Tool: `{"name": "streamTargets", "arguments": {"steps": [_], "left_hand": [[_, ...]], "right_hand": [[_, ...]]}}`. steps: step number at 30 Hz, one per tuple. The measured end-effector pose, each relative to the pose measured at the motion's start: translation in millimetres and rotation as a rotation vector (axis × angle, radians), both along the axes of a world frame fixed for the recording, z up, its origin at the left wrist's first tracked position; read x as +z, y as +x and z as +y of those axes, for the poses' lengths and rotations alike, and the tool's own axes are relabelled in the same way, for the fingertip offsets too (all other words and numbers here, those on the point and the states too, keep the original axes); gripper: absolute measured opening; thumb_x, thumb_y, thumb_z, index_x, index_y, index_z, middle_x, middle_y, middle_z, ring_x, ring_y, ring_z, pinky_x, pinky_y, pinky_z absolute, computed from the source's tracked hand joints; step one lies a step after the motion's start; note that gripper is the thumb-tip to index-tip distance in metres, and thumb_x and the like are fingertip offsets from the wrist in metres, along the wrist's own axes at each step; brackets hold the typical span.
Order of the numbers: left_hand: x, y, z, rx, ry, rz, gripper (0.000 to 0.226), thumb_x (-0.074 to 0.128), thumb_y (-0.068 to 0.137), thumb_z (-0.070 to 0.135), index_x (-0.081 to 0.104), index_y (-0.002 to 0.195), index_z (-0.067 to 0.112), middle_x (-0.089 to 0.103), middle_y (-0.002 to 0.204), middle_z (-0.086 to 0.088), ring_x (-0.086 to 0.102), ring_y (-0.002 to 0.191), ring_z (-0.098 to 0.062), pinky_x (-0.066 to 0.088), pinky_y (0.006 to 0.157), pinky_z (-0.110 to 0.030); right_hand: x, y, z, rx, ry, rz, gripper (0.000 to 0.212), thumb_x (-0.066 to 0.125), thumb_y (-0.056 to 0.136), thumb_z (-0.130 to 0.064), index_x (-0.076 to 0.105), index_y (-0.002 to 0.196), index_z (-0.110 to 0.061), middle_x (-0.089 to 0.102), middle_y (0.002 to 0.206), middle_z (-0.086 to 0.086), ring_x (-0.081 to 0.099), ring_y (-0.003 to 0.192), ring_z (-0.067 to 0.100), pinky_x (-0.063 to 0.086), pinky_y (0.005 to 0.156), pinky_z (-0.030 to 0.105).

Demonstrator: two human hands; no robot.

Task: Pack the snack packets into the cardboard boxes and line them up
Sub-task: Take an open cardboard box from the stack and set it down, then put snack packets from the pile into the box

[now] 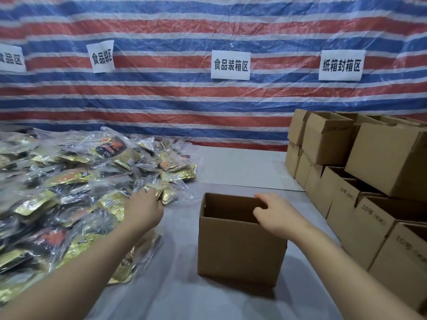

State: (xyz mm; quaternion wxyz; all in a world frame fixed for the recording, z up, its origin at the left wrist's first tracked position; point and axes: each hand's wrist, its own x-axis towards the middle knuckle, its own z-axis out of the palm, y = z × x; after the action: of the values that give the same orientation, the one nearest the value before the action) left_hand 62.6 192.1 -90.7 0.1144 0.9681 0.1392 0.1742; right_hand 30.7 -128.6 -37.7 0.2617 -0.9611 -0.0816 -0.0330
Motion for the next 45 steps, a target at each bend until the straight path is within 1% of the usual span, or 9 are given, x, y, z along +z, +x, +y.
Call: {"name": "streamTargets", "arguments": {"steps": [8,13,19,22,25,29,36,41,45], "left_hand": [[-12.0,22.8,47.6,0.325,0.079,0.347,0.093,0.040,0.089,0.072,0.021,0.151,0.006,0.044,0.143,-0.026,0.051,0.122,-0.046,0.053,0.087,-0.056],[-7.8,31.6,44.0,0.371,-0.123,0.396,0.089,0.061,0.084,0.027,0.011,0.154,0.006,0.025,0.151,-0.031,0.041,0.129,-0.051,0.048,0.098,-0.057],[-14.0,32.3,51.3,0.381,-0.366,0.288,0.089,0.058,0.079,0.012,0.011,0.154,0.007,0.005,0.159,-0.025,0.031,0.134,-0.053,0.040,0.106,-0.058],[-11.0,28.4,52.3,0.404,-0.508,0.241,0.084,0.062,0.083,0.009,0.016,0.152,0.006,-0.001,0.160,-0.020,0.044,0.119,-0.048,0.059,0.071,-0.043],[-11.7,24.8,58.3,0.385,-0.649,0.132,0.079,0.064,0.085,0.006,0.021,0.151,0.007,0.006,0.158,-0.021,0.044,0.072,-0.031,0.042,0.030,-0.026],[-2.7,19.1,68.6,0.303,-0.814,-0.070,0.073,0.068,0.079,0.009,0.034,0.143,0.013,0.037,0.138,-0.028,0.062,0.096,-0.041,0.059,0.079,-0.051],[47.1,16.6,37.3,0.017,-0.920,-0.426,0.071,0.066,0.083,-0.001,0.038,0.145,0.018,0.055,0.118,-0.010,0.065,0.079,-0.023,0.060,0.059,-0.034],[88.0,8.0,-13.4,-0.208,-1.011,-0.541,0.066,0.063,0.085,-0.002,0.040,0.142,0.020,0.050,0.123,-0.009,0.063,0.089,-0.021,0.056,0.066,-0.030],[113.7,-5.3,-59.2,-0.312,-0.936,-0.615,0.059,0.065,0.084,0.010,0.044,0.136,0.028,0.048,0.128,-0.008,0.063,0.104,-0.028,0.059,0.082,-0.047]], "right_hand": [[-8.3,7.8,-1.6,0.007,-0.042,-0.013,0.054,0.043,0.101,-0.033,0.036,0.154,-0.028,0.041,0.154,-0.003,0.035,0.142,0.020,0.037,0.113,0.038],[-11.0,11.2,-3.8,-0.002,-0.059,-0.022,0.053,0.043,0.101,-0.034,0.037,0.154,-0.028,0.043,0.152,-0.002,0.036,0.141,0.019,0.037,0.113,0.037],[-9.3,9.2,-2.1,0.004,-0.061,-0.027,0.049,0.042,0.101,-0.035,0.042,0.150,-0.027,0.047,0.147,-0.002,0.038,0.137,0.017,0.040,0.109,0.035],[-7.4,6.2,-2.0,0.000,-0.069,-0.019,0.048,0.041,0.101,-0.035,0.043,0.148,-0.027,0.047,0.145,-0.002,0.037,0.136,0.018,0.039,0.108,0.035],[-4.1,3.1,-1.7,0.004,-0.074,-0.008,0.046,0.041,0.101,-0.036,0.044,0.146,-0.027,0.048,0.141,-0.002,0.037,0.133,0.018,0.039,0.106,0.036],[-1.0,0.2,0.8,0.000,-0.120,0.001,0.045,0.038,0.101,-0.041,0.044,0.144,-0.028,0.051,0.138,-0.002,0.041,0.129,0.019,0.040,0.108,0.042],[15.9,-1.9,6.8,-0.073,-0.284,0.006,0.068,0.018,0.098,-0.072,0.029,0.155,-0.037,0.032,0.162,-0.006,0.028,0.149,0.023,0.003,0.119,0.062],[48.9,1.9,32.3,-0.076,0.243,-0.287,0.051,0.035,0.102,-0.059,0.047,0.141,-0.029,0.050,0.147,-0.004,0.046,0.134,0.019,0.039,0.112,0.046],[69.6,8.7,69.0,0.119,0.754,-0.142,0.050,0.049,0.101,-0.052,0.044,0.143,-0.026,0.052,0.139,-0.004,0.051,0.127,0.017,0.046,0.092,0.028]]}}
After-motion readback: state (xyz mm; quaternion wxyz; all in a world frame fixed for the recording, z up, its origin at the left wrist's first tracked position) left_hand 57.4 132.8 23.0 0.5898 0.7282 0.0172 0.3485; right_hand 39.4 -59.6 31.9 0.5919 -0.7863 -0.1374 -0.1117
